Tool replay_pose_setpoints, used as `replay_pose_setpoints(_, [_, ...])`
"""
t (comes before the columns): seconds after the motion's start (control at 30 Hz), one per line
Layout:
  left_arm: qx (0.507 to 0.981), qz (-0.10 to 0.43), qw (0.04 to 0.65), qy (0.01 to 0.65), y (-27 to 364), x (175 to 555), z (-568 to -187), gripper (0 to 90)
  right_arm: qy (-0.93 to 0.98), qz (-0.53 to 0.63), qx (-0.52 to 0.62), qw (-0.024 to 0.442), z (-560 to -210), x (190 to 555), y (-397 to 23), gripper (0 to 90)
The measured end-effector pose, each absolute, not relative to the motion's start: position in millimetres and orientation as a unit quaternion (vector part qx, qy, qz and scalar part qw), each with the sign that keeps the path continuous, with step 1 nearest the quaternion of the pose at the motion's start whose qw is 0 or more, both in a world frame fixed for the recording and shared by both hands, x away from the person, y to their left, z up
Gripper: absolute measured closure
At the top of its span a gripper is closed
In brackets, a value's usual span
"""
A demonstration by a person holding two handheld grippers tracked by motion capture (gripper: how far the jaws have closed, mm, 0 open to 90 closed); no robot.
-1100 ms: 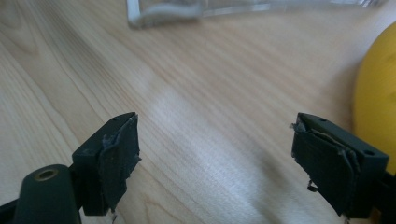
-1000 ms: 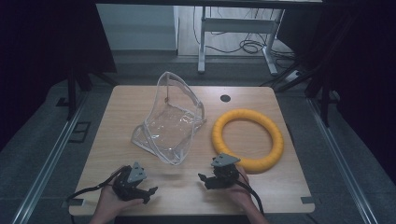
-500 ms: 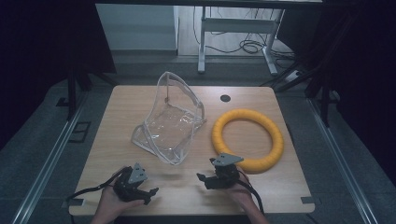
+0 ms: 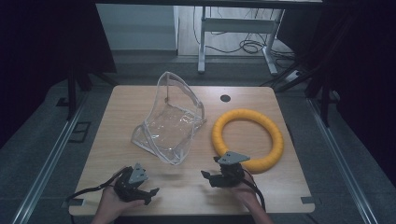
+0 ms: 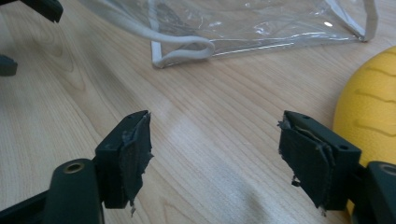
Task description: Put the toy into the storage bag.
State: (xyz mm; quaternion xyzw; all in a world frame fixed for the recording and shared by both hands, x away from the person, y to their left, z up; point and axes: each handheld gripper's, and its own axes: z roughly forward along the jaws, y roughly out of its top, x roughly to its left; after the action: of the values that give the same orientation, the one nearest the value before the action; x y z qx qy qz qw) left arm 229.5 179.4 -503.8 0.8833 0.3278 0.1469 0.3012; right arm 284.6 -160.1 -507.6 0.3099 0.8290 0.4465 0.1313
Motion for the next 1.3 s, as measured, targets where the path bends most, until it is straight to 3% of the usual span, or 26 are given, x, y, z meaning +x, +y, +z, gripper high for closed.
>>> replay_pose_setpoints(0.7, [0.88, 0.149, 0.303, 0.333, 181.6, 228.7, -500.4, 16.3, 0.845, 0.423, 0.289, 0.153, -474.8, 294.3, -181.9, 30.2])
replay_pose_setpoints(1.3, [0.883, 0.151, 0.299, 0.328, 178.7, 228.2, -500.1, 16.3, 0.869, 0.376, 0.291, 0.133, -446.4, 315.8, -194.0, 30.3])
